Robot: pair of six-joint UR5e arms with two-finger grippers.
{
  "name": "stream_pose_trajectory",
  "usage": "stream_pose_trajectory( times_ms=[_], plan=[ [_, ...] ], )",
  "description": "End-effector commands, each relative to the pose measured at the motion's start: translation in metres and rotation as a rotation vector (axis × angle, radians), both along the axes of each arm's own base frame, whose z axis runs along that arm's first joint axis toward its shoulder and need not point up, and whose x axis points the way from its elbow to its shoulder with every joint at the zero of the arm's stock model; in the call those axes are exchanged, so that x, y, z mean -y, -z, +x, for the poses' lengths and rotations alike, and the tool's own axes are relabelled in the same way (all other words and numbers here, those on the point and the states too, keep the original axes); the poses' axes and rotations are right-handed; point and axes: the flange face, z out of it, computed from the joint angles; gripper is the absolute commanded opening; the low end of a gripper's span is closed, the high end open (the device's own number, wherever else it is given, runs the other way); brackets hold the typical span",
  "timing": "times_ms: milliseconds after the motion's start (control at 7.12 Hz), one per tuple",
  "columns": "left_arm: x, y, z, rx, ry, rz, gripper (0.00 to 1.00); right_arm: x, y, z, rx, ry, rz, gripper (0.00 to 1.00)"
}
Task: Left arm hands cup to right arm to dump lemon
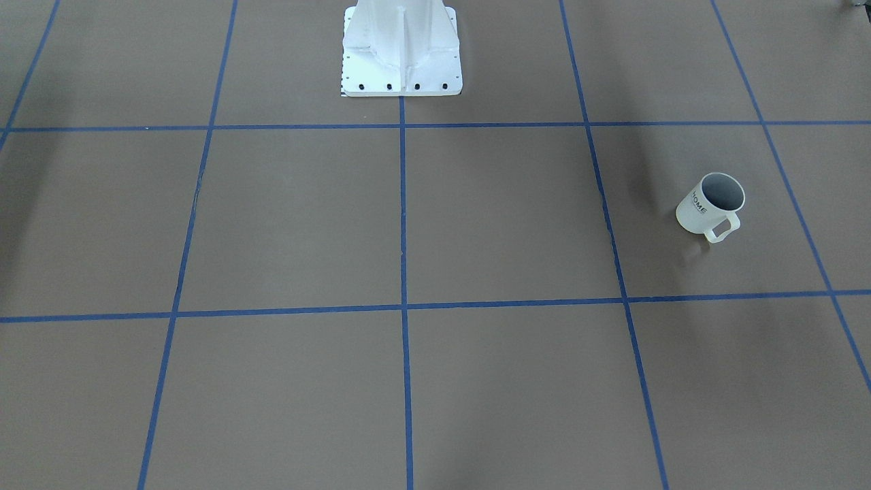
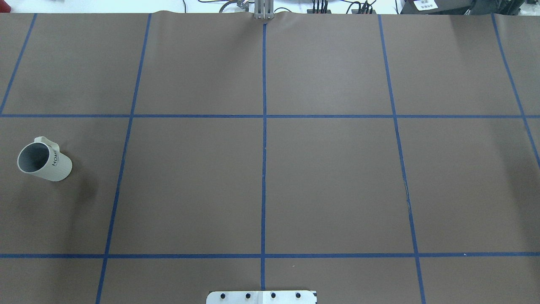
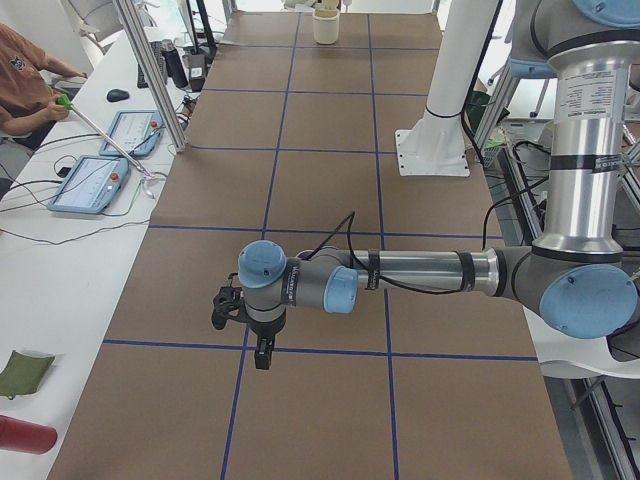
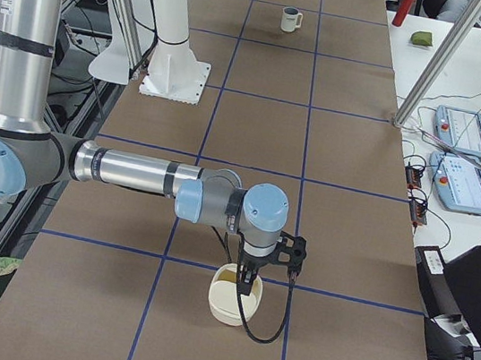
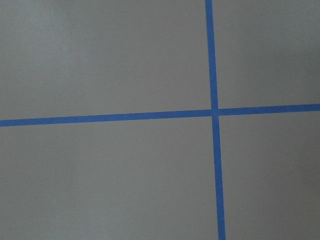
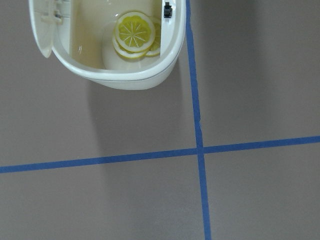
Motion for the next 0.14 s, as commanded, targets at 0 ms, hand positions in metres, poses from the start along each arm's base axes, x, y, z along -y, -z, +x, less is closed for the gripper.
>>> stream_pose_trajectory(
  times_ms=[0],
  plan=[
    [-0.0006, -0.0006, 0.0007, 0.000, -0.003, 0.001, 1.00, 0.0002, 0.0003, 0.0000, 0.000, 0.000, 0.001, 1.00]
  ],
)
